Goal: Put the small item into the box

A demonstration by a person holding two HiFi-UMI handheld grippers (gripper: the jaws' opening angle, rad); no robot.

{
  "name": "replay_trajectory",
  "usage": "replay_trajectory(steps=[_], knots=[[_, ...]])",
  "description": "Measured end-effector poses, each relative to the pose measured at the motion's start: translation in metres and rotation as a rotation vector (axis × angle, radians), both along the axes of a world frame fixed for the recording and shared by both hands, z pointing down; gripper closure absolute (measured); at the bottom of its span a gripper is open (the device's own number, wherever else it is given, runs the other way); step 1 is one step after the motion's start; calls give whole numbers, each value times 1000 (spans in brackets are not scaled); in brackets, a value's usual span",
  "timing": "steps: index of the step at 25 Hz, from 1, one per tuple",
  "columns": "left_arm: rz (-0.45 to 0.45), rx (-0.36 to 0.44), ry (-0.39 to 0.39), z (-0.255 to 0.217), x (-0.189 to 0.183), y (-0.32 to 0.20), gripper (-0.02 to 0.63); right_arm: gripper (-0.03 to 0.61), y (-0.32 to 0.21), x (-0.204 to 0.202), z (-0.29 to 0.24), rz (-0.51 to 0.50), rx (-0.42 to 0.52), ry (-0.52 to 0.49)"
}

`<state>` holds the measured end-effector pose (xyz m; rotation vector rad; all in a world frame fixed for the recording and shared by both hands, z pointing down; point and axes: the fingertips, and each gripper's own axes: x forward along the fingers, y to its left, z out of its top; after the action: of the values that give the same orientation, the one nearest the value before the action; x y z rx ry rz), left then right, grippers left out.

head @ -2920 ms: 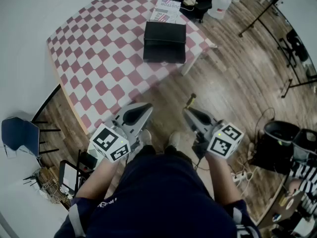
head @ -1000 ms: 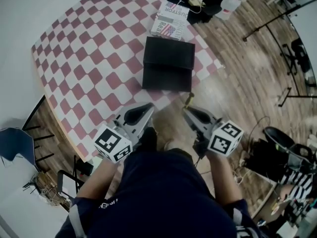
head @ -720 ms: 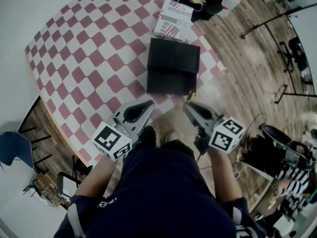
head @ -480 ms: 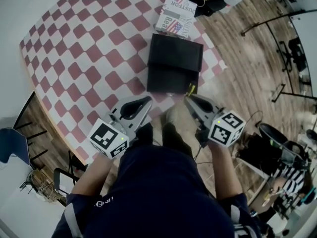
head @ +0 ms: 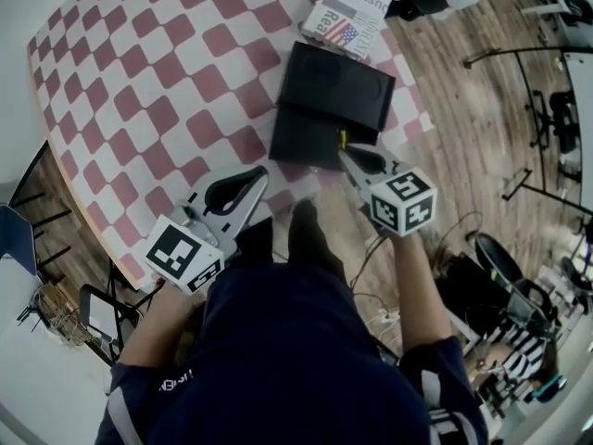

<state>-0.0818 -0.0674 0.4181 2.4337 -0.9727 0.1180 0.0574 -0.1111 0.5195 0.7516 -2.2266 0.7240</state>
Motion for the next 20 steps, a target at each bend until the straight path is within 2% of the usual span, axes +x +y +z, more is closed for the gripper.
replay_trajectory(steps=[7, 15, 20], knots=[[-69, -27, -3, 11, 4, -1, 575, 546, -11, 3, 55, -196, -9, 230], [-120, -56, -2, 22, 8, -3, 575, 546, -13, 3, 103, -457, 47, 556], [-132, -65, 1, 25, 10, -6, 575, 546, -13, 5, 120, -515, 40, 661]])
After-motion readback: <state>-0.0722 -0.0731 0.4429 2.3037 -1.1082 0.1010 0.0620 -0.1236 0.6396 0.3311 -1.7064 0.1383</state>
